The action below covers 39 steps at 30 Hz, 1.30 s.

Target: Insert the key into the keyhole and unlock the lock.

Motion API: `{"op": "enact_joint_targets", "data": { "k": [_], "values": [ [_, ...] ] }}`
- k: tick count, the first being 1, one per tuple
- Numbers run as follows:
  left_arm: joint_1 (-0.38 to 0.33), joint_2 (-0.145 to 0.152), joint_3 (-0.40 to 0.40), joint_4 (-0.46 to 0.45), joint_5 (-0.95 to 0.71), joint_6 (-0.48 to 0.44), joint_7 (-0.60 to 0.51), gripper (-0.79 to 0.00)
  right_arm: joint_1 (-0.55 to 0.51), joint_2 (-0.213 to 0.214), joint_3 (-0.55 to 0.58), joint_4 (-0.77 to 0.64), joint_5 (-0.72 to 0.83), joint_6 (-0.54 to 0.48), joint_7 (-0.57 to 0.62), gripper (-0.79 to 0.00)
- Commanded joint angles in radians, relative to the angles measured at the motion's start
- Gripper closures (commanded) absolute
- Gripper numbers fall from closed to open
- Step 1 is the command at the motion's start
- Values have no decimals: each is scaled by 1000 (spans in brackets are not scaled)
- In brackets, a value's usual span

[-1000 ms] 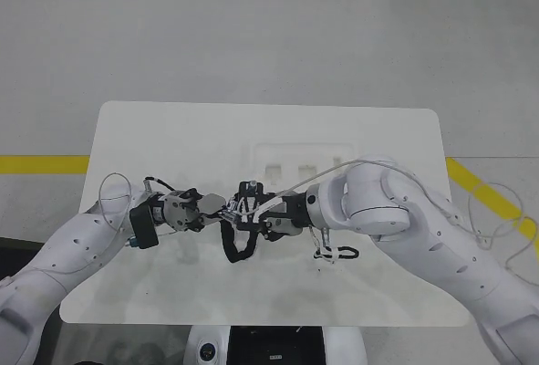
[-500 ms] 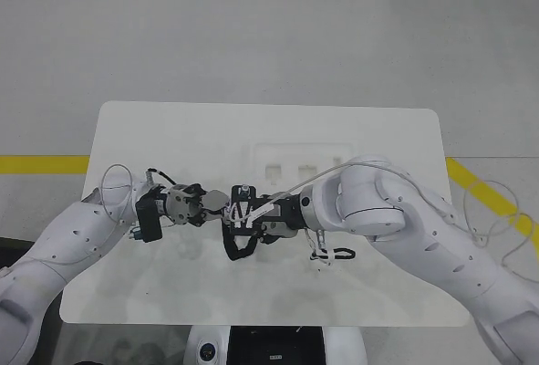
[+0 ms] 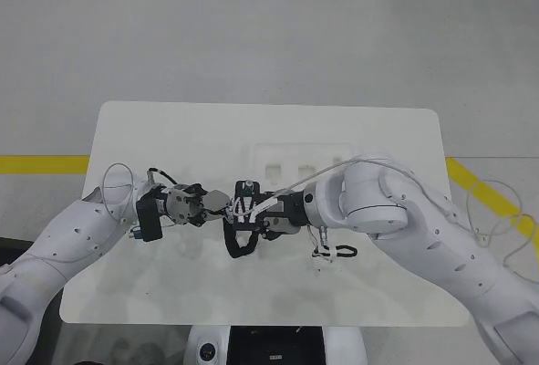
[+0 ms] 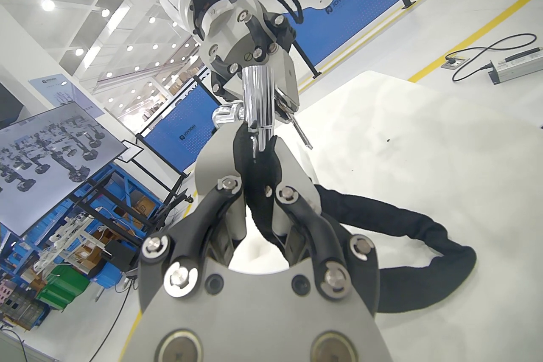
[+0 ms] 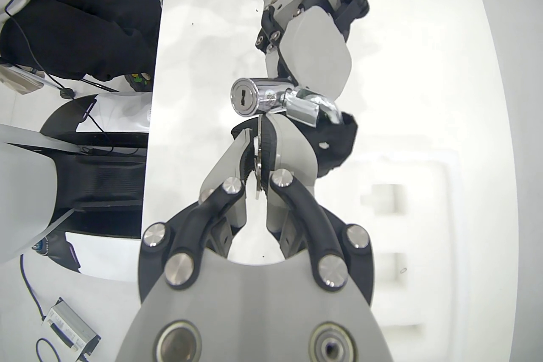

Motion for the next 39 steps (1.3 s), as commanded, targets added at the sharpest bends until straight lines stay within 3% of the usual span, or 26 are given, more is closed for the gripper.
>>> {"op": "enact_joint_targets", "data": {
  "k": [1,11,20,39],
  "values": [
    [2,2,1,0,-4,0,0,0,-15,7,21,-8,-1,1,2,0],
    [12,9,1,2,-26,-9,-9,0,-101,43,117,-120,-37,17,29,0],
    [9,2,-16,-13,-14,-56,-56,0,-130,55,134,-265,-137,98,86,0],
    [42,-7,-55,-11,8,-66,-66,0,-105,45,113,-298,-193,155,106,0]
  ]
}}
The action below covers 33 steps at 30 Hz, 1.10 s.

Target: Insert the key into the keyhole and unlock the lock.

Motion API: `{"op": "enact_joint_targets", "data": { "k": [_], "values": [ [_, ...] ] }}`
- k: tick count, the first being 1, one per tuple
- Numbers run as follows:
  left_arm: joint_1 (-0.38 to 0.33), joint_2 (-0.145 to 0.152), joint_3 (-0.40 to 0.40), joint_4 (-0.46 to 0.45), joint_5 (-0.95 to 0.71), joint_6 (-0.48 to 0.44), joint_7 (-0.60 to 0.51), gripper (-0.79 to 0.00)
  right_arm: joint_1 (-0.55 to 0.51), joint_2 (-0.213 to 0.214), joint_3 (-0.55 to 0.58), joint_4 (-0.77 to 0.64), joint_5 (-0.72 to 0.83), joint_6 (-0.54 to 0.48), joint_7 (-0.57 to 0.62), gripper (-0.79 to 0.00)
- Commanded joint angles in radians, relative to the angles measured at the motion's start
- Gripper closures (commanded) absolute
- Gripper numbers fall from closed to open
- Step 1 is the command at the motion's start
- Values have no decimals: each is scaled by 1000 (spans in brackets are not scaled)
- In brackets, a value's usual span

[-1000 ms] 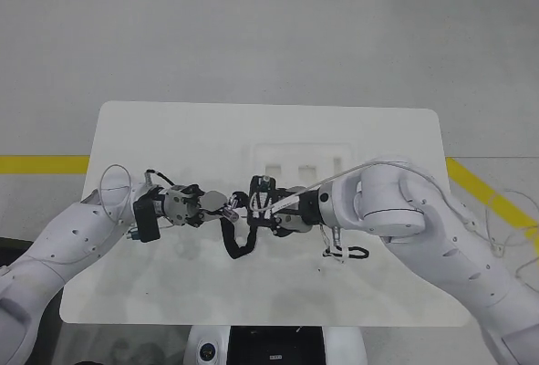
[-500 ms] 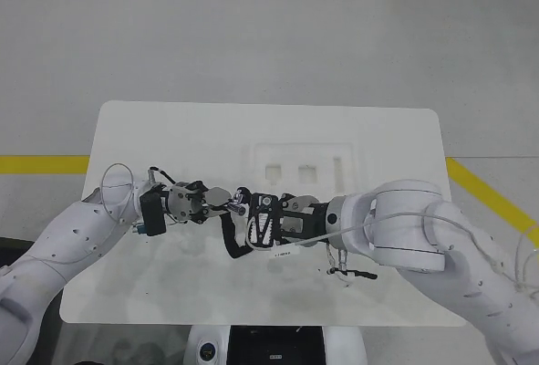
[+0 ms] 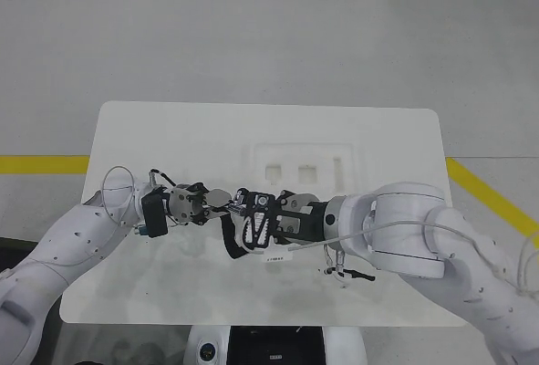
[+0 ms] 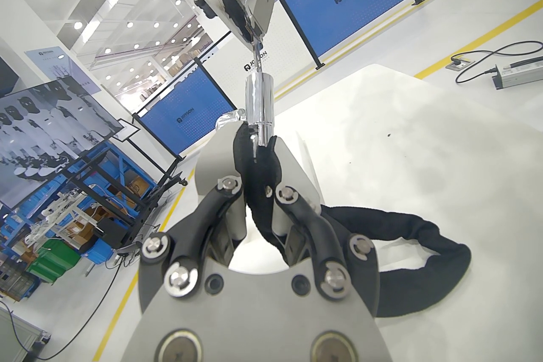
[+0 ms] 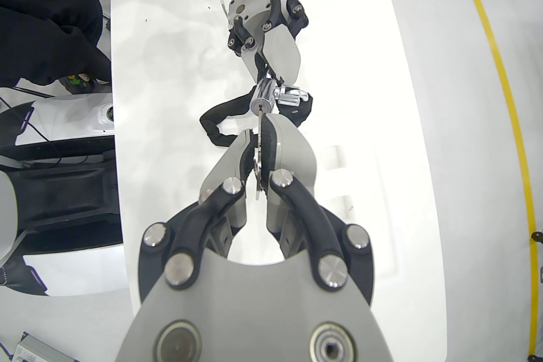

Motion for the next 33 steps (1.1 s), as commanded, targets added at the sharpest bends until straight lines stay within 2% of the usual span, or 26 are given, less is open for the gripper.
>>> {"op": "enact_joint_targets", "data": {
  "k": [1,33],
  "values": [
    [2,-1,-4,0,3,0,0,0,4,-1,-4,3,0,2,1,0],
    [29,-5,-44,-10,22,6,6,0,60,-27,-56,49,0,26,17,0]
  ]
}}
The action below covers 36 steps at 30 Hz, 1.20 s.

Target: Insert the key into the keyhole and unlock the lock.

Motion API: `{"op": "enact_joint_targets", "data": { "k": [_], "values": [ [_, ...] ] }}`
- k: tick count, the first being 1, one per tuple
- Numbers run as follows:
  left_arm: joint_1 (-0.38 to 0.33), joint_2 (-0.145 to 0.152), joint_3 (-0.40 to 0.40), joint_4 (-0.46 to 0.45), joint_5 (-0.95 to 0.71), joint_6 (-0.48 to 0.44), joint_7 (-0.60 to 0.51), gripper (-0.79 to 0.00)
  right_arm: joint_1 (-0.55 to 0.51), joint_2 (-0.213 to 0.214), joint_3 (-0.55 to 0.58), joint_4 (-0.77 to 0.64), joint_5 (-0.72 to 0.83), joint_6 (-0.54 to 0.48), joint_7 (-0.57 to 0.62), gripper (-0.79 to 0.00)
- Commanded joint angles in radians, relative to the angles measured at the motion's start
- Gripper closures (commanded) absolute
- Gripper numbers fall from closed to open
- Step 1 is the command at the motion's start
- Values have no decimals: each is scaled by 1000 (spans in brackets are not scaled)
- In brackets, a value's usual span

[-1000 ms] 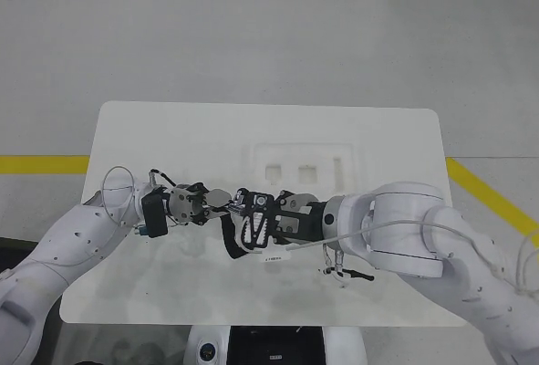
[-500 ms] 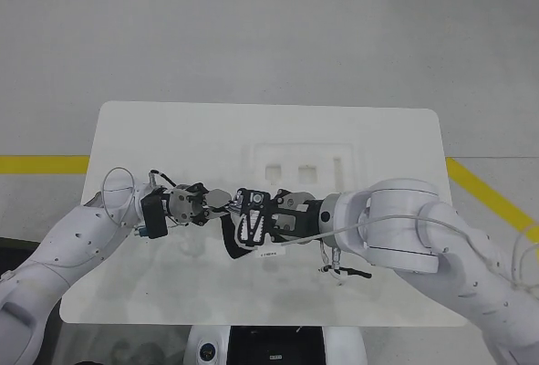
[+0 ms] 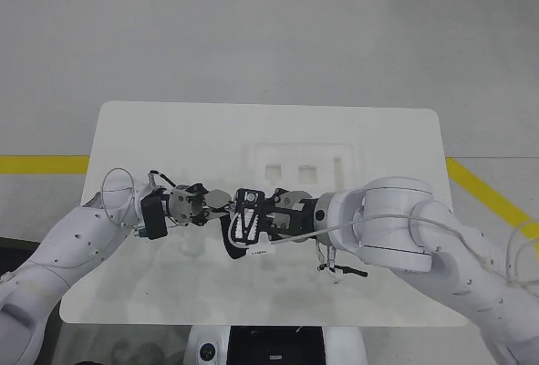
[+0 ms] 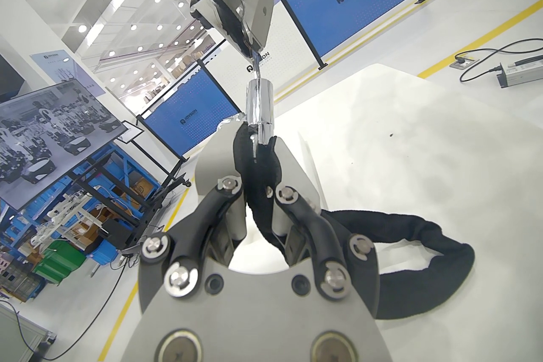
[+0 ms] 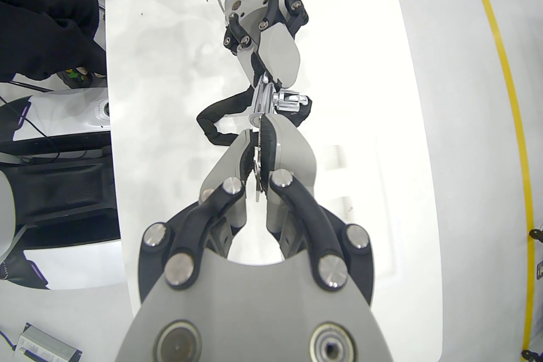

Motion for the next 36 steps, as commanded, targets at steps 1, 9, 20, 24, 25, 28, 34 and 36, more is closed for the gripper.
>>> {"op": "enact_joint_targets", "data": {
  "k": [1,9,20,24,25,28,34,36],
  "values": [
    [1,0,-3,-1,1,2,2,0,3,-2,-5,10,3,0,-5,0],
    [18,0,-17,-1,-19,28,28,0,-8,-6,1,44,14,-10,-48,0],
    [26,-2,-20,-1,-13,28,28,0,-24,-3,23,50,22,-49,-76,0],
    [26,-2,-22,-2,-10,27,27,0,-18,-6,16,57,24,-49,-77,0],
    [26,-3,-22,-2,-10,27,27,0,-17,-6,14,61,25,-50,-78,0],
    [27,-3,-23,-3,-11,29,30,0,-14,-9,10,69,27,-52,-81,0],
    [32,-3,-25,4,-14,37,37,0,-7,-13,4,79,31,-53,-84,0],
    [33,-3,-26,5,-15,40,40,0,-5,-14,3,81,33,-53,-85,-28]
  ]
}}
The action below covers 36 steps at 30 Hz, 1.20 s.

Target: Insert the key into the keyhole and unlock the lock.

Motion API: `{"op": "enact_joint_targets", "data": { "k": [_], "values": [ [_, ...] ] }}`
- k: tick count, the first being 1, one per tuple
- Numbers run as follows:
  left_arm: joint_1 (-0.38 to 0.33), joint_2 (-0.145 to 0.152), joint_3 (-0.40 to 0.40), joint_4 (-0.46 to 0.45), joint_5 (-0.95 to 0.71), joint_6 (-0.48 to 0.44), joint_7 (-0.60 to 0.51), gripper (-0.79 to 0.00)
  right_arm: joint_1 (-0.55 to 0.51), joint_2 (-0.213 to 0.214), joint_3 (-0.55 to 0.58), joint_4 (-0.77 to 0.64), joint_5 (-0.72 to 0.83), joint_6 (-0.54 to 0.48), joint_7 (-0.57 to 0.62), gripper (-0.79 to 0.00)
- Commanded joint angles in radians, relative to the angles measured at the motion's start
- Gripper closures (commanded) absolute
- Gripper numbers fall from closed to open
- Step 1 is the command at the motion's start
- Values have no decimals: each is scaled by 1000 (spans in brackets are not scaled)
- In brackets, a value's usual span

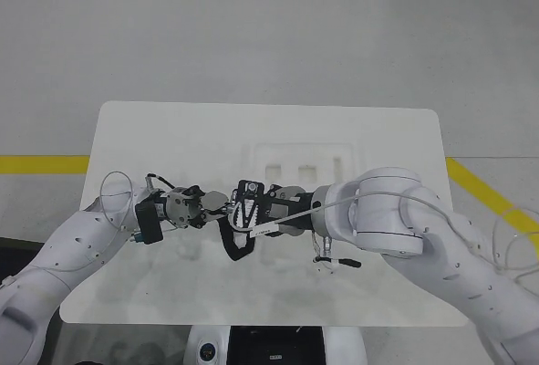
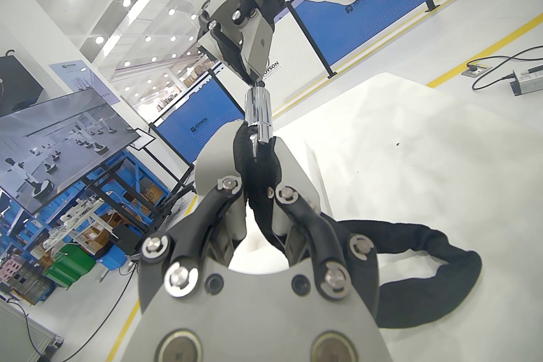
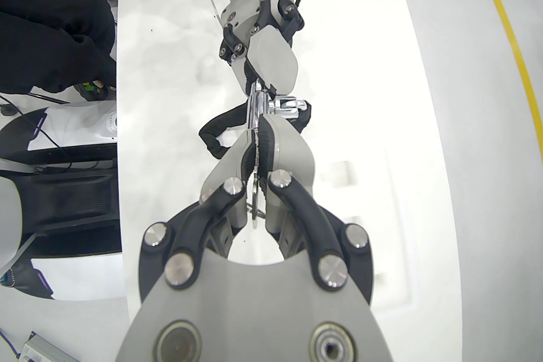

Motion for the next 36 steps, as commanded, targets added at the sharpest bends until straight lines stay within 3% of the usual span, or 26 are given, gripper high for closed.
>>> {"op": "enact_joint_targets", "data": {
  "k": [1,2,5,20,24,25,26,36],
  "values": [
    [2,0,0,2,-2,2,2,0,1,-1,-1,1,2,0,-1,-111],
    [3,0,0,2,-3,2,2,0,2,-2,-1,2,3,0,-2,-179],
    [3,0,0,3,-4,5,5,0,5,-3,-1,2,5,-2,-2,-246],
    [6,-5,11,32,-23,19,19,0,10,-1,37,-42,13,-4,8,-246],
    [7,-6,15,45,-30,23,23,0,-29,13,83,-90,16,-7,16,-179],
    [7,-7,16,47,-31,23,23,0,-43,17,98,-99,17,-8,17,-126],
    [8,-8,17,49,-35,23,23,0,-58,22,114,-105,17,-9,20,0],
    [20,-4,-1,52,-36,23,23,0,-228,66,241,-142,-2,-69,44,0]
  ]
}}
